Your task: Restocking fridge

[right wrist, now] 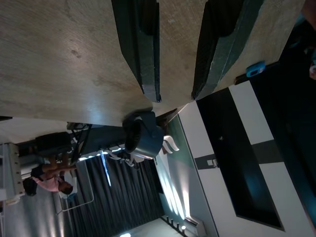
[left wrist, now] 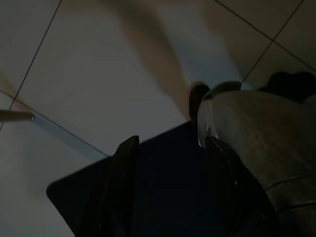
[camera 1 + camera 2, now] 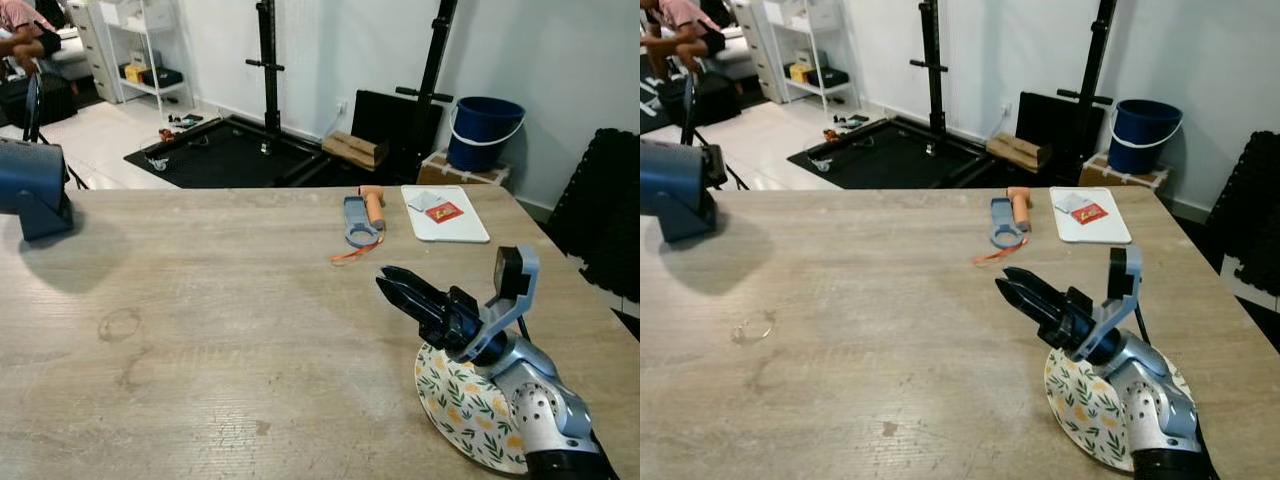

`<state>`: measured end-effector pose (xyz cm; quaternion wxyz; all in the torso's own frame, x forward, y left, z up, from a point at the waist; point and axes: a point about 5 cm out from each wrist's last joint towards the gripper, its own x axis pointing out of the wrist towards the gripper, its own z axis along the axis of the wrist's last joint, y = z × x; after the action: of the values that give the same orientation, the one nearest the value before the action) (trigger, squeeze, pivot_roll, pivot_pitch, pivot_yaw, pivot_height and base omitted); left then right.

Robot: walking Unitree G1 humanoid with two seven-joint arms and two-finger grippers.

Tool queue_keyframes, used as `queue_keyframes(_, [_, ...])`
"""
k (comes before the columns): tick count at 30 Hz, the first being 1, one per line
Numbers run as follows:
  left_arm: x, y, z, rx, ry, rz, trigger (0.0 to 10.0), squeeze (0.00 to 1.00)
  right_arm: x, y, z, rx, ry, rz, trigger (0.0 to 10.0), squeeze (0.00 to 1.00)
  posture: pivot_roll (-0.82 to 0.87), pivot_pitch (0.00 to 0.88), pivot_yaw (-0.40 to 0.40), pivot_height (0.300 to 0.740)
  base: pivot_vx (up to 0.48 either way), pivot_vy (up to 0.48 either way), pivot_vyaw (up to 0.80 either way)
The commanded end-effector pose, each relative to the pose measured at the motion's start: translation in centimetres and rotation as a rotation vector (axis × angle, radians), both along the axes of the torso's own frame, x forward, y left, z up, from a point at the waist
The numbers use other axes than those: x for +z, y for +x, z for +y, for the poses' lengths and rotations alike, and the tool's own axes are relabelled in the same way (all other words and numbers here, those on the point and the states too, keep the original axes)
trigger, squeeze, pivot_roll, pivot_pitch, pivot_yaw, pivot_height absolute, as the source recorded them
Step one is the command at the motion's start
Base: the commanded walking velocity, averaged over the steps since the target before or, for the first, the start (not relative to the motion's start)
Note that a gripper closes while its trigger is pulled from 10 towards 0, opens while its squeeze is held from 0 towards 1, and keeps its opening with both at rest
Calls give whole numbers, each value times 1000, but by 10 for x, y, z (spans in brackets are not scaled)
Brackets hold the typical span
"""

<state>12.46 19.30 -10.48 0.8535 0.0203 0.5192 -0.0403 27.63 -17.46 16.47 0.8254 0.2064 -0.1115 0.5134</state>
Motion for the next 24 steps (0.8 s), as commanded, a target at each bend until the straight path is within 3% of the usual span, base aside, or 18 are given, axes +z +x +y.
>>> queue_keyframes(1, [-3,-6,-7,-4,-25,31,10000,0,0,-1,0,0,-2,-1,10000,0,-33,28,7,740,0,0,0])
queue_keyframes(4, [-3,-6,-7,-5,-41,33,10000,0,0,-1,0,0,-3,-2,10000,0,-33,28,7,740,0,0,0])
queue_keyframes(24, [-3,-5,-7,-9,-48,30,10000,0,1,-1,2,17,-11,-3,10000,0,-34,25,7,740,0,-435,0])
